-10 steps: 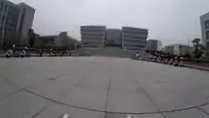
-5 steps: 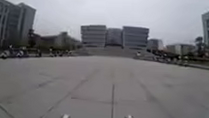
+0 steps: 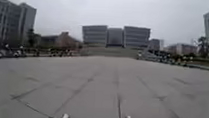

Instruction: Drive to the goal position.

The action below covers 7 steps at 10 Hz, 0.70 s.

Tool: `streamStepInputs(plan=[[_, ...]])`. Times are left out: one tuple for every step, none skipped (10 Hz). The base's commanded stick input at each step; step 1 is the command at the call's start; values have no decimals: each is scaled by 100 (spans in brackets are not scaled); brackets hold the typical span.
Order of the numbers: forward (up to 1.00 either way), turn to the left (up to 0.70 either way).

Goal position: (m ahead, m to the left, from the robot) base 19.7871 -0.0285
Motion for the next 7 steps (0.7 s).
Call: streamStepInputs(plan=[[100,-27],[100,-10],[100,-3],[100,-38],[100,-15],[100,-5],[100,-10]])
